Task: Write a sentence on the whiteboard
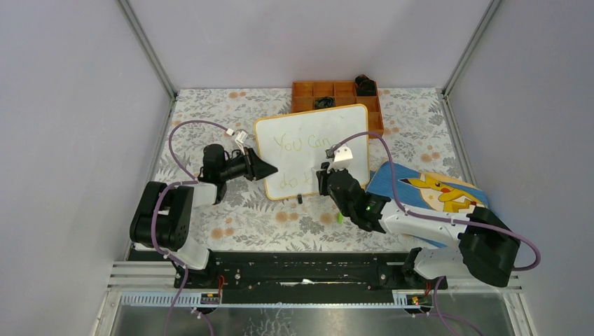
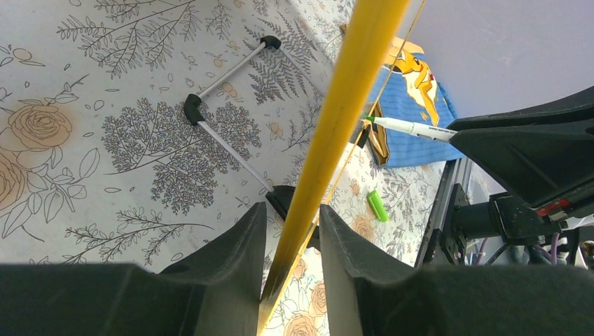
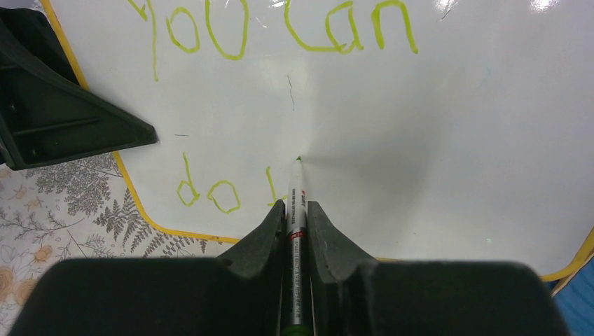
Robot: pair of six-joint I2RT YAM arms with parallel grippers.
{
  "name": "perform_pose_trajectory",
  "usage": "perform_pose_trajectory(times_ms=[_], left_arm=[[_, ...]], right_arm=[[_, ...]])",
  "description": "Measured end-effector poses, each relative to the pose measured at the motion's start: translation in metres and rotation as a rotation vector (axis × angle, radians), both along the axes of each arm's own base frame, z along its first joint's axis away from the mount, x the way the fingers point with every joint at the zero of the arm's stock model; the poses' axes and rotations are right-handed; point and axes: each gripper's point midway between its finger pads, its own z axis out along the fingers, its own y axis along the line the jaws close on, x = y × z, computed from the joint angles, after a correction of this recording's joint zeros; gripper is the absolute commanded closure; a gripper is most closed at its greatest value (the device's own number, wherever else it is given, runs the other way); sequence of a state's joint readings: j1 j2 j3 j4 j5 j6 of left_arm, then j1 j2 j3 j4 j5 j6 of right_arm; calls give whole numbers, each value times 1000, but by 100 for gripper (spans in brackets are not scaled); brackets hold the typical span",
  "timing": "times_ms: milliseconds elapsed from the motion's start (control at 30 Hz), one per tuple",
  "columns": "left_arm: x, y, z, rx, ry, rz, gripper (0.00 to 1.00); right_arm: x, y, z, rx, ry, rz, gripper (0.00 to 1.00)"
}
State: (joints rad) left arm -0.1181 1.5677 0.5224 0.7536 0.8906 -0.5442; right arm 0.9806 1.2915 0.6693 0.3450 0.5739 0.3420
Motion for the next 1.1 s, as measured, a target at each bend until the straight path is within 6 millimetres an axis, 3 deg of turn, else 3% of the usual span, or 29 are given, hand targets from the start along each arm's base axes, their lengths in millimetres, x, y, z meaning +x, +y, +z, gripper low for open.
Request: perform_pose_trajectory(times_ms=[267,667,1100], left_arm=[[0,0,0,1,4,0,61],[0,-1,-1,10,-3,-1,60],[-1,-2,-1,18,-8,-4,60]], right_arm=[[-1,1,-2,2,8,6,100],[-16,-11,-27,-24,61,27,100],[-25,-13,-42,-26,110,43,100]])
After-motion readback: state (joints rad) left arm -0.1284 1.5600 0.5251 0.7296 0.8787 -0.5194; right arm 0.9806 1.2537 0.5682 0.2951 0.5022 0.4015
